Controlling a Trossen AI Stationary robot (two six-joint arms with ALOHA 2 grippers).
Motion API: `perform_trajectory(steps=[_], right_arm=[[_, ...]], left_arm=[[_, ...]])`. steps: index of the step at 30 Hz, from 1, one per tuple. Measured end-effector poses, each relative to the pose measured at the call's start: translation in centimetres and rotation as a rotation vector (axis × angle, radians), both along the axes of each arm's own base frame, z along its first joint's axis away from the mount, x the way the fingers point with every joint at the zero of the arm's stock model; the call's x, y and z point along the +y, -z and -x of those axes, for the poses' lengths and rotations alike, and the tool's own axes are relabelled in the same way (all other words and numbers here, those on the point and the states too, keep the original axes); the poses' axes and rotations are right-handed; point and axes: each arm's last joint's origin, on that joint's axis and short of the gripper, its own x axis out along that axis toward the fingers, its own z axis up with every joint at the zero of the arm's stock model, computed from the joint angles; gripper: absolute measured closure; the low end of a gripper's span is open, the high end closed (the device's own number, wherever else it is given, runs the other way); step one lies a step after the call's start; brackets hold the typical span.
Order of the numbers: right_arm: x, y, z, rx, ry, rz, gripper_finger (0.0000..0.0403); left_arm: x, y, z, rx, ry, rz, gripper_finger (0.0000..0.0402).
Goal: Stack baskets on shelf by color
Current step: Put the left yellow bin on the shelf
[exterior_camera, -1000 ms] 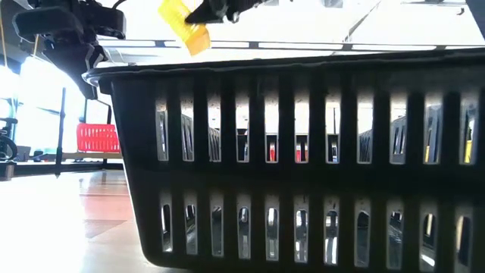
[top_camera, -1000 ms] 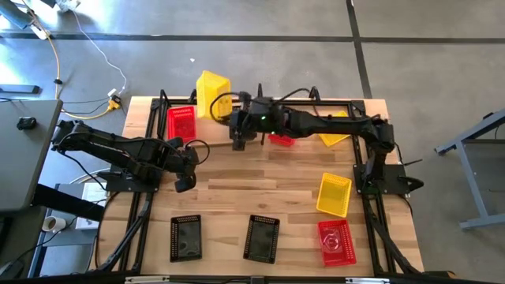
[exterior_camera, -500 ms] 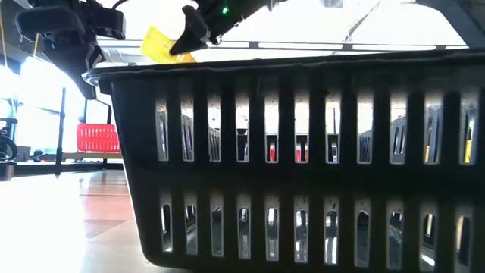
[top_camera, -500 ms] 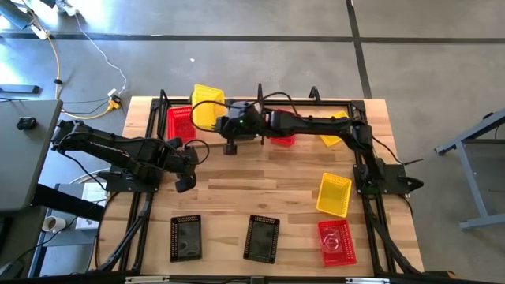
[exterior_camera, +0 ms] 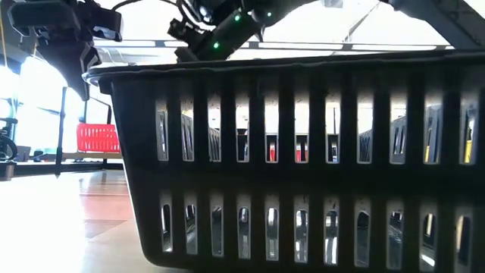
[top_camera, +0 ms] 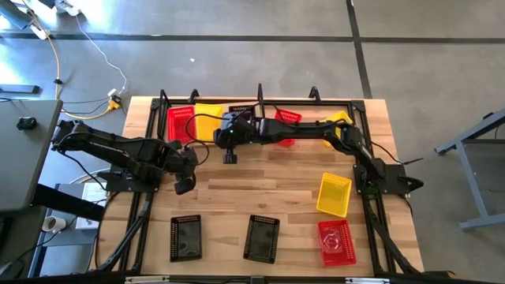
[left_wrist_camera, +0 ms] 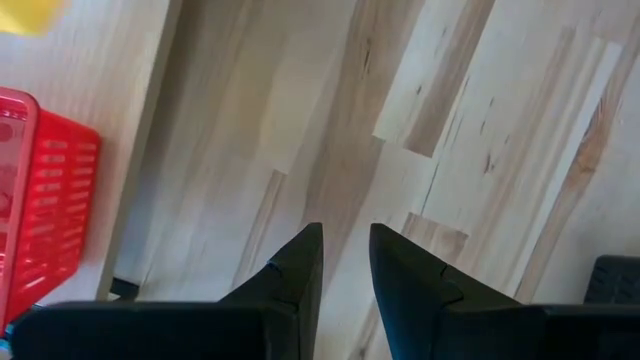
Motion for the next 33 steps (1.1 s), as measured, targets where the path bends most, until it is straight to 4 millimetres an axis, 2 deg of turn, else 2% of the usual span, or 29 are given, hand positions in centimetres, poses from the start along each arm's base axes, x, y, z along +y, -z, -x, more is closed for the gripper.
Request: perform_trajectory(steps=[14, 23, 28, 33], right_arm=[[-0.4, 3.2, -1.1, 0.037, 0.035, 0.038, 0.0403], [-1.8, 3.2, -1.0, 0.022, 0.058, 0.034, 0.0403], [-2.4, 4.5, -1.1, 0.053, 0.066, 0.026, 0.0403], [-2.5, 4.7, -1.1, 0.065, 0.071, 0.032, 0.0403]], left_arm=[[0.0, 0.0, 0.0, -0.001, 0.001, -0.004, 0.0326], [0.0, 0.0, 0.0, -0.004, 0.001, -0.004, 0.0326], [0.0, 0.0, -0.1, -0.006, 0.0, -0.004, 0.0326], [0.0, 0.0, 0.0, -0.005, 0.0, -0.004, 0.0326]])
